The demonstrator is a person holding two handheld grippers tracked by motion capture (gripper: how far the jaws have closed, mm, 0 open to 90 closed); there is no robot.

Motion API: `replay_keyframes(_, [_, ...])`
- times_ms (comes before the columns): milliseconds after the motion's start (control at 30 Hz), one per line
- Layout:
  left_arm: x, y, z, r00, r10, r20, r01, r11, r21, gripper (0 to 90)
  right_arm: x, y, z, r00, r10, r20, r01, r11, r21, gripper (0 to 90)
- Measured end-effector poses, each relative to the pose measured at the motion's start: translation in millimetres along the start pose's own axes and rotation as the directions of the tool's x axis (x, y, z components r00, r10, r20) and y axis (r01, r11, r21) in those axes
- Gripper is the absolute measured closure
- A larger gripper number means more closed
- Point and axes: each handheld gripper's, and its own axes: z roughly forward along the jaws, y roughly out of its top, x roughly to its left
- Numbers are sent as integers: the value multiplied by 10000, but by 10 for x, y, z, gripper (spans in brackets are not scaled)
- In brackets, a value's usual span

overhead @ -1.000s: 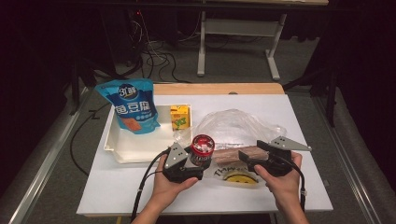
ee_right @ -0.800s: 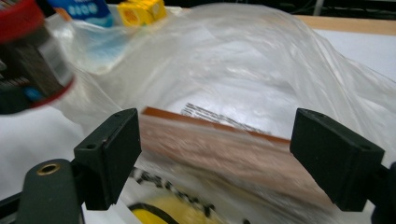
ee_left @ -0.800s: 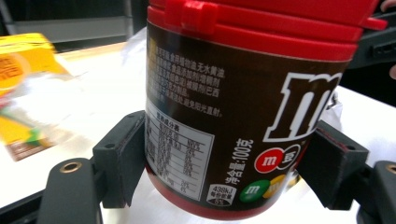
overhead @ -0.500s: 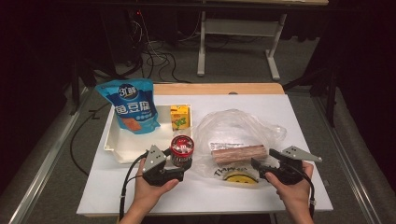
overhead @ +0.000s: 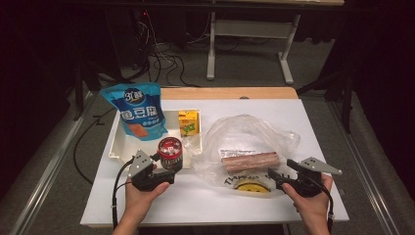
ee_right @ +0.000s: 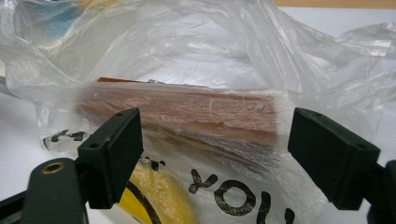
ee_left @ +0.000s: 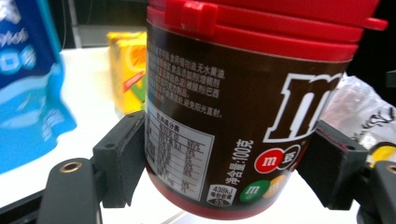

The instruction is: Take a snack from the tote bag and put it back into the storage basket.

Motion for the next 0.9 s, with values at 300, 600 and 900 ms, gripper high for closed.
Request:
replay_keyframes(300, [286,-142,199,9987,-191,-475,209,9991,379,241,-23,-17,3,10000,82,46,-82,10000,-4,185])
replay_keyframes(600, [495,-198,417,9890,-456,-1410,557,9961,686,241,-39,-28,16,9999,82,100,-82,10000,42,189])
replay_keyframes(900, [542,-281,533,9801,-193,-1974,449,9910,1261,242,-23,-47,54,9998,69,173,-72,9998,190,195])
